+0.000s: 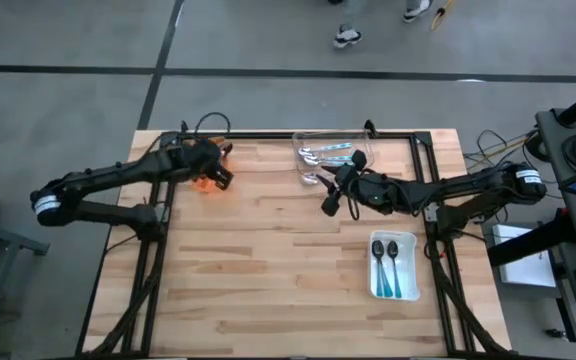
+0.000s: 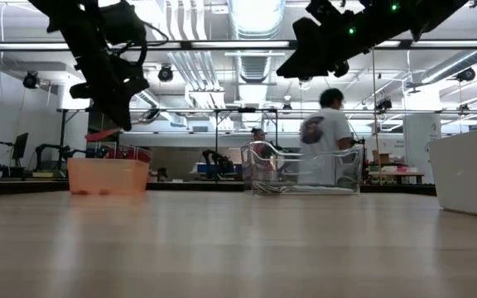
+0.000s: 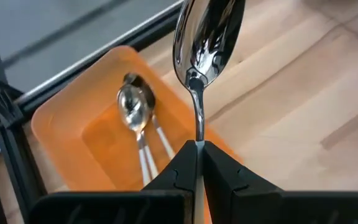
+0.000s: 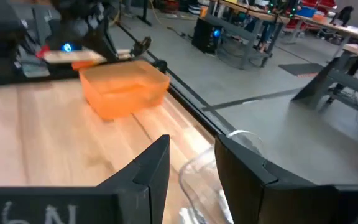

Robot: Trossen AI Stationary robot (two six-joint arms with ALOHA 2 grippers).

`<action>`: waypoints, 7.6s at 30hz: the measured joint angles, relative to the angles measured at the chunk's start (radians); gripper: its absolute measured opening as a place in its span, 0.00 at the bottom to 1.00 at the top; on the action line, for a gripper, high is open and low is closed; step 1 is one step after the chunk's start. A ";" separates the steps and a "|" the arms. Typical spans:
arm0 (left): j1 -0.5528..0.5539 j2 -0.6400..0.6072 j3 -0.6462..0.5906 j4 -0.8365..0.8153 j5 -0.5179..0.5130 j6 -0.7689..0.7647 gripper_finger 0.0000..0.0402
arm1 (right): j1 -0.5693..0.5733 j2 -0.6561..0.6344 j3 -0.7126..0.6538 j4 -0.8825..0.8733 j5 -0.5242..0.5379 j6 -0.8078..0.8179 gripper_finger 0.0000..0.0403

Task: Sort silverware by color (type)
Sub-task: Put the orange spoon into the orange bin

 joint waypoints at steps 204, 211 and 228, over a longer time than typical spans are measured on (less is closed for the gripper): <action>0.485 0.406 0.068 -0.012 0.412 0.090 0.00 | -0.048 0.001 0.000 -0.143 -0.011 -0.206 0.19; 0.485 0.410 0.068 0.002 0.400 0.087 0.00 | -0.048 0.001 0.000 -0.143 -0.010 -0.214 0.19; 0.485 0.410 0.068 0.007 0.400 0.062 0.00 | -0.049 0.001 0.000 -0.143 -0.010 -0.217 0.19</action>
